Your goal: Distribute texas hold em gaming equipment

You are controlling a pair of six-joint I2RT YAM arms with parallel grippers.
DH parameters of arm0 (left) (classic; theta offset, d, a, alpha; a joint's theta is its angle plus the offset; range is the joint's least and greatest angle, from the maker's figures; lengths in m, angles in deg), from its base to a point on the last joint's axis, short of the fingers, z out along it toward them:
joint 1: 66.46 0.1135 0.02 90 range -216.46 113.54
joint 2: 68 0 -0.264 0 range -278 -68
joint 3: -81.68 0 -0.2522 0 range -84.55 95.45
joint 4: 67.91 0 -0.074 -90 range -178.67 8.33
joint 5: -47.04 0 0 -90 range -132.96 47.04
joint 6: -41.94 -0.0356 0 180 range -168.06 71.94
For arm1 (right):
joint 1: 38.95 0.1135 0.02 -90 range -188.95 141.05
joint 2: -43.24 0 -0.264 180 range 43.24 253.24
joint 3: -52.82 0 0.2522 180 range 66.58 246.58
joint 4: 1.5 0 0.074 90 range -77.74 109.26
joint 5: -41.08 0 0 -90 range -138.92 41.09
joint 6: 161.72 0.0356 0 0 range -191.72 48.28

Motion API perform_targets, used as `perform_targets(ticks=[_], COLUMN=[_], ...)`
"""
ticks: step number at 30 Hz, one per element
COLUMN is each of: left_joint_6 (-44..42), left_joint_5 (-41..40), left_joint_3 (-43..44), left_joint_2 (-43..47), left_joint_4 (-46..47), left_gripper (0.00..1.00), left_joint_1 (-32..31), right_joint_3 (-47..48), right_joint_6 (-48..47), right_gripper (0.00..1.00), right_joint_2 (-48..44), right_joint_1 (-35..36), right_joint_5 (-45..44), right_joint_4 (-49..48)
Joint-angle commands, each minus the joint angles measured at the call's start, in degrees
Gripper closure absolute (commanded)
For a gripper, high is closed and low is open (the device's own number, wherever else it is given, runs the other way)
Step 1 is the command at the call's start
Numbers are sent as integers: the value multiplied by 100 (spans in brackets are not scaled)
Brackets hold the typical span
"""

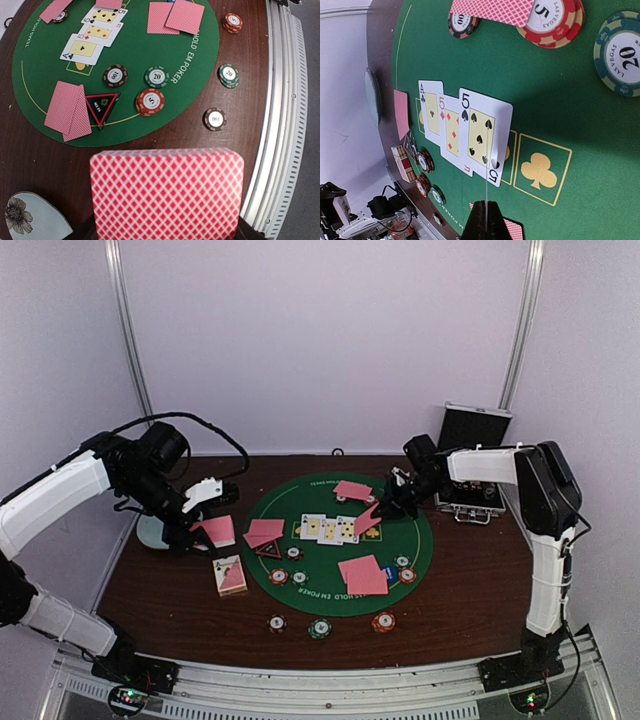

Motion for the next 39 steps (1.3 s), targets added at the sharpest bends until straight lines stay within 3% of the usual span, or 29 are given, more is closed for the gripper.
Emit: perform_targets(ticks=[1,9,13,20,26,32,39], left_joint_6=[-54,-54,-54,-50,-28,-26,3], left_joint_5=[38,49,16,19,14,9,105], left_joint_3=[46,62,59,60,80,70,97], left_joint_2=[175,193,211,215,220,216,151], left_joint_4=[67,60,36,33,27,15,-3], left_gripper=[100,100,100,100,100,100,100], left_joint_1=[28,28,28,28,28,28,28], right_joint_3=[-165,-411,-526,-450,-481,-663,-651], right_joint_6=[-21,-4,49,-92,-201,11,259], right_gripper=[100,100,95,60,44,37,11], right_joint_2=[97,111,15,-266,-957,-1793,-2339], right_joint_1=[-63,-90,-99,-99,-94,-14,995], right_joint_5=[-114,-166,-374,-890,-1425,-1743,-1348], right_joint_4=[-82,-194,-269,42,296,310,-216])
